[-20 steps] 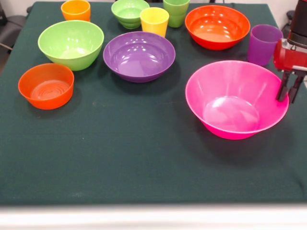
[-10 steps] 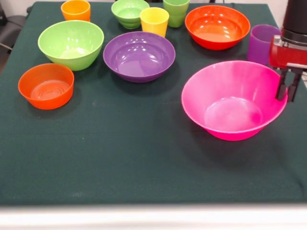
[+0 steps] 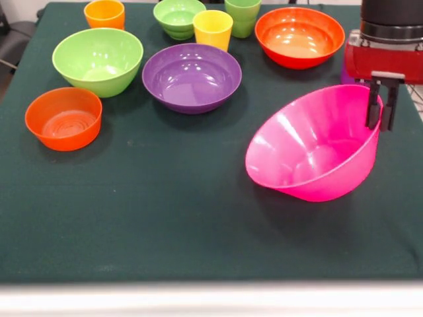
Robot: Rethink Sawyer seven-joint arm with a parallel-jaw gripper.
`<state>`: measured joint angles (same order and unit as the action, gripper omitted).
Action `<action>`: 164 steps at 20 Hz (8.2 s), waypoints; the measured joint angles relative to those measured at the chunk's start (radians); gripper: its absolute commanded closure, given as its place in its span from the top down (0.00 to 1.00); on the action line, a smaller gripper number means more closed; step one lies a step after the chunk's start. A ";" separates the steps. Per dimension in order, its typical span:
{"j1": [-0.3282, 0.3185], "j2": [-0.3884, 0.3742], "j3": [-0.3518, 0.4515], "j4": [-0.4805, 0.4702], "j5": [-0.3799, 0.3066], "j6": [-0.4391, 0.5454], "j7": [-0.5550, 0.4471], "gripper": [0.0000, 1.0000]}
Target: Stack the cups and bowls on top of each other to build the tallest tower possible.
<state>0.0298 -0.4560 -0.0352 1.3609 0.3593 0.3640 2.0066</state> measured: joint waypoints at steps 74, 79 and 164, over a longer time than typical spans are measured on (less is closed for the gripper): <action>-0.682 0.357 1.051 -0.001 -0.372 0.477 -0.203 0.00; -0.685 0.360 1.076 -0.027 -0.373 0.559 -0.203 0.00; -0.691 0.538 1.165 -0.547 -0.481 1.015 -0.544 0.00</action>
<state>-0.6607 0.0820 1.1296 0.8139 -0.1214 1.3788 1.4628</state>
